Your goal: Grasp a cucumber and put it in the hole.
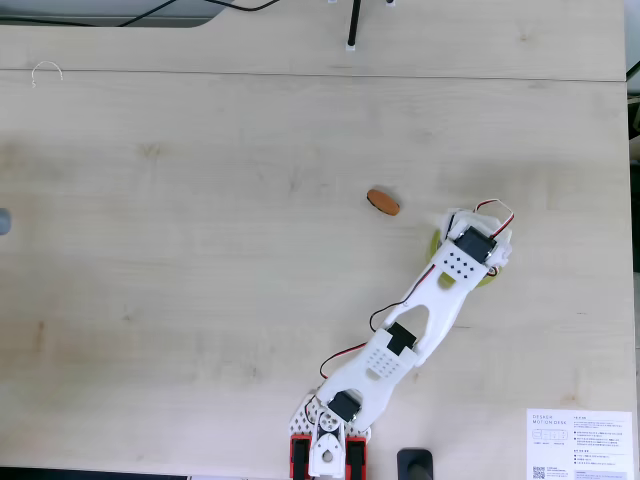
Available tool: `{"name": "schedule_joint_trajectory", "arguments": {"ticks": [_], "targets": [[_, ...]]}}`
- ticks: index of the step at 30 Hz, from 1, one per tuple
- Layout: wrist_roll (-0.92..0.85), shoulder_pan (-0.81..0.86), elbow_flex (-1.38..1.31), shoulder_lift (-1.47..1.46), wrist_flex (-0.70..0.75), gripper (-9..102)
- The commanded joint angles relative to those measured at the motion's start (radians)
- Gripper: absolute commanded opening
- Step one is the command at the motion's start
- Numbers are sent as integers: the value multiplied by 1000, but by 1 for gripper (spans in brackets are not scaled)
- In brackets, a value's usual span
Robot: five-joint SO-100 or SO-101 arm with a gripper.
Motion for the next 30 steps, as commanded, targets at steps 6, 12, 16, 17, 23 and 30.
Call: {"name": "schedule_joint_trajectory", "arguments": {"ticks": [6, 12, 16, 17, 23, 30], "targets": [[6, 9, -77, 97, 32, 57], [2, 9, -77, 118, 51, 56], [0, 9, -77, 146, 71, 56], [-2, 8, -77, 156, 77, 56], [-21, -5, -74, 232, 135, 55], [-54, -35, 64, 408, 141, 54]]}}
